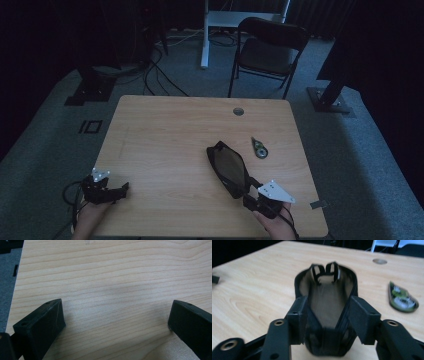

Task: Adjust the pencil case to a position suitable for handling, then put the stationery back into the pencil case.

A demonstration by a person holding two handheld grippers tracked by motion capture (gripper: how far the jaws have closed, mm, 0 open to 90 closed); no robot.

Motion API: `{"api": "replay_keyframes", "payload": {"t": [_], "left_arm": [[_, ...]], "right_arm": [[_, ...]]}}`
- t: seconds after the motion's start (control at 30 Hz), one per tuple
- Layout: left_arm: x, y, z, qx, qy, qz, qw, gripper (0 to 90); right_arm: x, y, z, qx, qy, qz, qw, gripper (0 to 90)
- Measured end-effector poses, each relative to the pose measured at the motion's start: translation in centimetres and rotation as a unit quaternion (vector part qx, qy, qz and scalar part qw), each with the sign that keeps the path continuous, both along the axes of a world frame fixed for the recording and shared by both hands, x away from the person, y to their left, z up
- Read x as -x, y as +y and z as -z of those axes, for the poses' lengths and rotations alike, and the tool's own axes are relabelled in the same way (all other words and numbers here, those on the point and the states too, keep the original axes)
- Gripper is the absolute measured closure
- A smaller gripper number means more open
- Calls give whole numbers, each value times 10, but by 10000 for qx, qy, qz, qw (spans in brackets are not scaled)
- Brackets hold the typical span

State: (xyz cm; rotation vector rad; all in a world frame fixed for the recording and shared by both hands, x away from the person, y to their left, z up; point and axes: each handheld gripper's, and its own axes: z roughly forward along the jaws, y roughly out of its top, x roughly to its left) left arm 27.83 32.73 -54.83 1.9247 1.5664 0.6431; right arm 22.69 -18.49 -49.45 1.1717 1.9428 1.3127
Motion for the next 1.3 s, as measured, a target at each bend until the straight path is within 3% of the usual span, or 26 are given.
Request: {"api": "replay_keyframes", "payload": {"t": [0.27,0.47,0.53,0.7,0.87,1.3], "left_arm": [[0,0,0,1,0,0,10000,8],[0,0,0,0,0,0,10000,8],[0,0,0,-1,0,-1,10000,8],[0,0,0,1,0,-1,10000,8],[0,0,0,7,-5,-7,10000,8],[0,0,0,1,-5,1,10000,8]], "right_arm": [[-18,-3,-19,0,-40,-217,9998,328],[-33,-9,-32,-42,-214,-4,9998,209],[-42,-15,-36,-194,-195,83,9996,210],[-52,-23,-38,-129,-207,241,9994,193],[-63,-30,-38,-253,-175,493,9983,165],[-100,-44,-29,-24,12,857,9963,133]]}}
